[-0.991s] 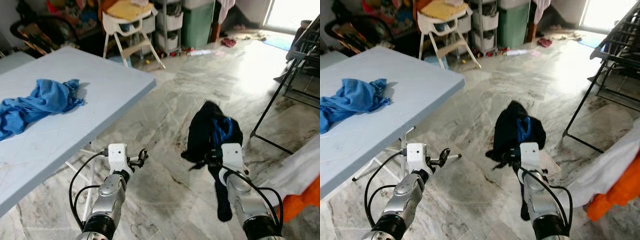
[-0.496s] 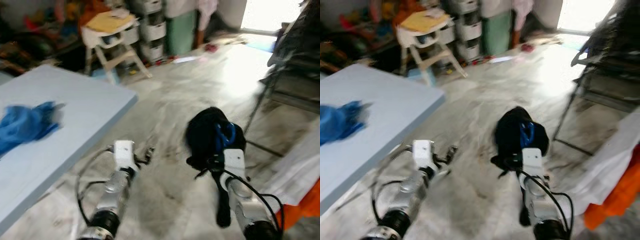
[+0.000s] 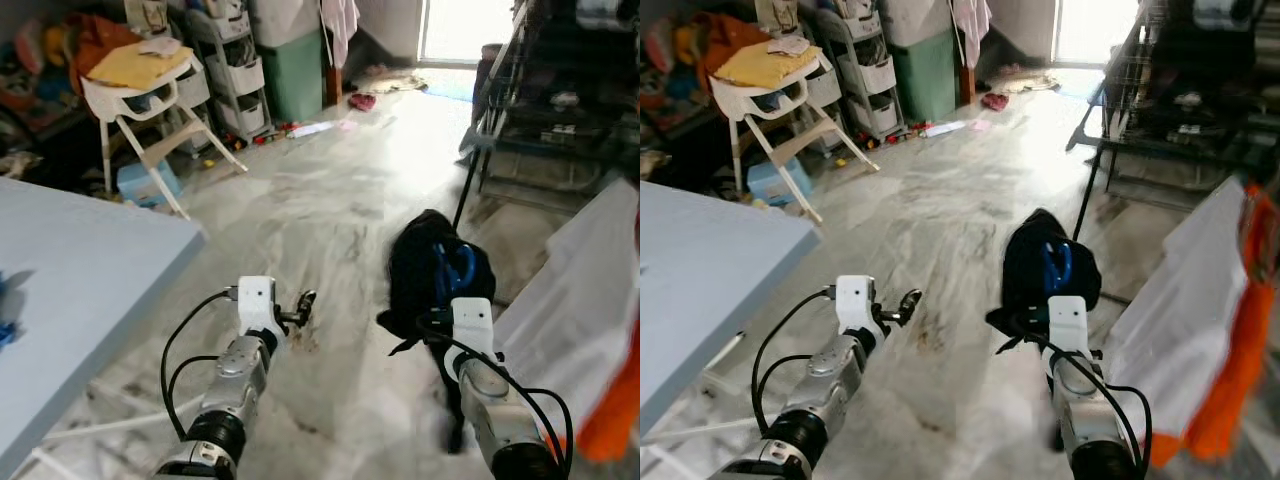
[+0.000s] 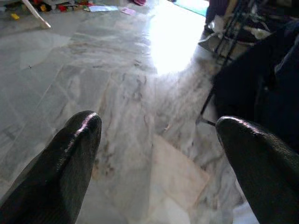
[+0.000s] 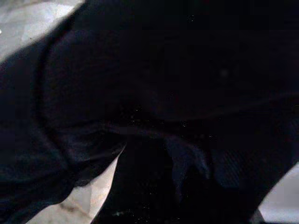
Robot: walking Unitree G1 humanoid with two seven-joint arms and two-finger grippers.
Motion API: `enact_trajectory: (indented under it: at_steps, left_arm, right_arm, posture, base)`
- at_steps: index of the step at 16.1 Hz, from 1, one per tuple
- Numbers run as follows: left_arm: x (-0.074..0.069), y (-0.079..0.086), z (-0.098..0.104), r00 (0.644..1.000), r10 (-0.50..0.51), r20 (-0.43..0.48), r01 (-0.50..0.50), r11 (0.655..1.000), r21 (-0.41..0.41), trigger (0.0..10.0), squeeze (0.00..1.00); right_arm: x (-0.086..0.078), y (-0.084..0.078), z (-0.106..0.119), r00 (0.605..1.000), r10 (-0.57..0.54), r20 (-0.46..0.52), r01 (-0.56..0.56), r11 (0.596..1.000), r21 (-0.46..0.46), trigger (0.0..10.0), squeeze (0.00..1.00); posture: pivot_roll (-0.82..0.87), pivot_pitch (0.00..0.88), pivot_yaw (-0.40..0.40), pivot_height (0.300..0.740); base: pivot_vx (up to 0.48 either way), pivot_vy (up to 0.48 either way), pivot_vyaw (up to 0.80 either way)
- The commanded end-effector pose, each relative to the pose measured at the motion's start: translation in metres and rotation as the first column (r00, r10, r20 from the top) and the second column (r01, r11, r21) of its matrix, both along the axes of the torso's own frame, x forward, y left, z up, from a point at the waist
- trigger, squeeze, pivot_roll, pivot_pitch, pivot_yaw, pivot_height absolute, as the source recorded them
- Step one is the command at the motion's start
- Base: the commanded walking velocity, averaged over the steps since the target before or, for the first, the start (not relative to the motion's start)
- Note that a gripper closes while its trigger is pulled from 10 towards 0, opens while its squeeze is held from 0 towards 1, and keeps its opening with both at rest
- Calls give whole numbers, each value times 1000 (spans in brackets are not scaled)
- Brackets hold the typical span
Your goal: Hang hanger
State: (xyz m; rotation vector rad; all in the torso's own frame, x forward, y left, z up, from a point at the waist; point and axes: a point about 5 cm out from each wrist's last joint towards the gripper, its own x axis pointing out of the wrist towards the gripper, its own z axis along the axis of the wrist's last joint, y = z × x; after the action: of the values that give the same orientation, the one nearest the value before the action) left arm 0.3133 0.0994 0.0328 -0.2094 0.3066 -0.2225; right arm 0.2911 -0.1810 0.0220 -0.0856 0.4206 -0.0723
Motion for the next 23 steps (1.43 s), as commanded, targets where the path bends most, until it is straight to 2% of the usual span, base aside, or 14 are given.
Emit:
enact_trajectory:
  at_steps: [1, 5, 7, 9, 10, 13, 16, 18, 20, 23]
  left_arm:
    - [-1, 9, -4, 1000, 24, -16, -24, 1000, 14, 10000, 0]
    - [-9, 10, -15, 994, 86, -69, -87, 996, -20, 10000, 0]
    - [-14, 11, -20, 990, 110, -83, -109, 994, 14, 10000, 0]
    - [-20, 18, -21, 993, 113, -43, -111, 993, 49, 10000, 0]
    - [-29, 30, -28, 990, 128, -63, -124, 991, 52, 10000, 0]
    - [-48, 47, -29, 993, 117, -25, -114, 987, 109, 10000, 0]
    - [-75, 70, -29, 988, 151, -7, -149, 980, 129, 10000, 0]
    - [-90, 76, -31, 991, 134, -24, -129, 983, 130, 10000, 0]
    - [-92, 76, -32, 991, 128, -40, -123, 985, 124, 10000, 0]
    - [-90, 74, -32, 994, 107, -37, -103, 989, 102, 10000, 0]
  right_arm:
    - [7, 12, 12, 998, 38, 56, -38, 999, 9, 10000, 0]
    - [10, 18, 14, 994, 101, 41, -101, 995, -10, 10000, 0]
    - [14, 24, 15, 991, 125, 43, -124, 992, -19, 10000, 0]
    - [18, 25, 19, 991, 115, 70, -114, 993, -18, 10000, 0]
    - [16, 24, 18, 992, 101, 71, -100, 995, -16, 10000, 0]
    - [6, 13, 12, 997, 51, 60, -51, 999, -10, 10000, 0]
    - [-17, -11, 5, 999, -17, 48, 18, 999, -34, 10000, 0]
    - [-28, -24, 1, 999, -40, 33, 42, 998, -55, 10000, 0]
    - [-30, -29, 0, 998, -62, 18, 63, 996, -56, 10000, 0]
    - [-27, -25, 3, 998, -59, 27, 60, 997, -51, 10000, 0]
  posture:
    - [-242, 0, 90, 740]
    - [-221, 0, 28, 740]
    - [-212, 0, 20, 740]
    - [-177, 0, 8, 740]
    - [-168, 0, 11, 740]
    - [-160, 0, 17, 740]
    - [-164, 0, 21, 740]
    - [-167, 0, 23, 740]
    - [-172, 0, 26, 740]
    - [-176, 0, 36, 740]
  base:
    - [439, 0, 0]
    - [380, 0, 0]
    - [0, 0, 0]
    - [0, 0, 0]
    - [0, 0, 0]
    - [0, 0, 0]
    - [0, 0, 0]
    - [0, 0, 0]
    - [0, 0, -203]
    - [0, 0, -319]
